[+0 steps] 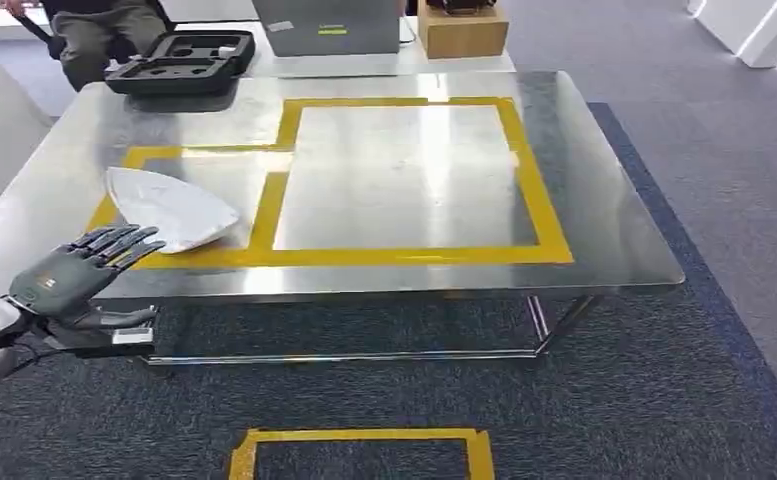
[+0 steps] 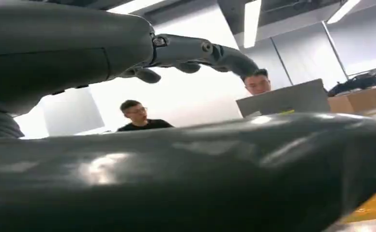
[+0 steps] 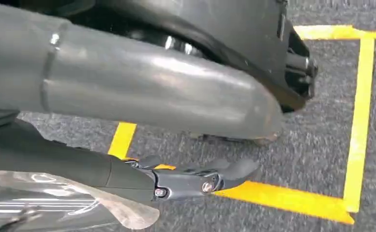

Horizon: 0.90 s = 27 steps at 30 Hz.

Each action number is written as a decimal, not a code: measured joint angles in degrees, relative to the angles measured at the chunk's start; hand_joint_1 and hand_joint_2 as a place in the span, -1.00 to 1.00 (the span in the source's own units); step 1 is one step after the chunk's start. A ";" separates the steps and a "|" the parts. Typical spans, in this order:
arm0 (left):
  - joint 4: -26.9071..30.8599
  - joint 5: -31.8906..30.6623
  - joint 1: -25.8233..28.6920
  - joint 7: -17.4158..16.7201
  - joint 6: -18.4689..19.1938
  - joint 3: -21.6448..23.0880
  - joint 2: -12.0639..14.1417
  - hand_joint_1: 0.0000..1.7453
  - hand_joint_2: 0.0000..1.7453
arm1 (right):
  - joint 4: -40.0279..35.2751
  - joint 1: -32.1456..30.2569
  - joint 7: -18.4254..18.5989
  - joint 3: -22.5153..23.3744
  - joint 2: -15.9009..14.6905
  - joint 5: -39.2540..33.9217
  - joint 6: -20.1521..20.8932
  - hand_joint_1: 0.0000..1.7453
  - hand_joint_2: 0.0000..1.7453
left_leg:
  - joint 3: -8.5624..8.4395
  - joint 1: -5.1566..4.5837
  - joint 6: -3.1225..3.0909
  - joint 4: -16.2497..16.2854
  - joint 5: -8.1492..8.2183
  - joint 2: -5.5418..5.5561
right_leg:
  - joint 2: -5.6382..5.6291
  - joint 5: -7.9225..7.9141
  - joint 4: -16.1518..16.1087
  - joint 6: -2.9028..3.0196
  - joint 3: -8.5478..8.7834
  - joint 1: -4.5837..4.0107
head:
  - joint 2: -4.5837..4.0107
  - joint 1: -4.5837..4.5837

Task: Take the parts from the cabinet and place them on the table.

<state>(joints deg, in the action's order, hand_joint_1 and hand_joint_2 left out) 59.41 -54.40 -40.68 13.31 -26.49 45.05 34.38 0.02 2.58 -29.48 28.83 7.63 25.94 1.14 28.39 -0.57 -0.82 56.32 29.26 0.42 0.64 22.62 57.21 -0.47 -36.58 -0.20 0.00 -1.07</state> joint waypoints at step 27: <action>3.67 0.26 8.50 -3.08 0.44 -2.60 5.35 -1.00 -1.00 | 0.02 0.09 1.70 1.79 -0.31 1.68 0.37 -1.00 -1.00 | -1.06 0.81 1.81 0.18 0.32 -0.30 | -0.16 1.62 -0.24 1.09 0.82 -0.24 | 0.00 -1.94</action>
<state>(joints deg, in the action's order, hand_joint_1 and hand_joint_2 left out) 63.08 -54.14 -32.18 10.23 -26.05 42.44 39.74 0.04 2.67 -27.78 30.62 7.32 27.63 1.51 27.33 0.23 0.99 56.50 29.58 0.12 0.48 24.24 56.97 0.61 -35.76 -0.44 0.00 -3.02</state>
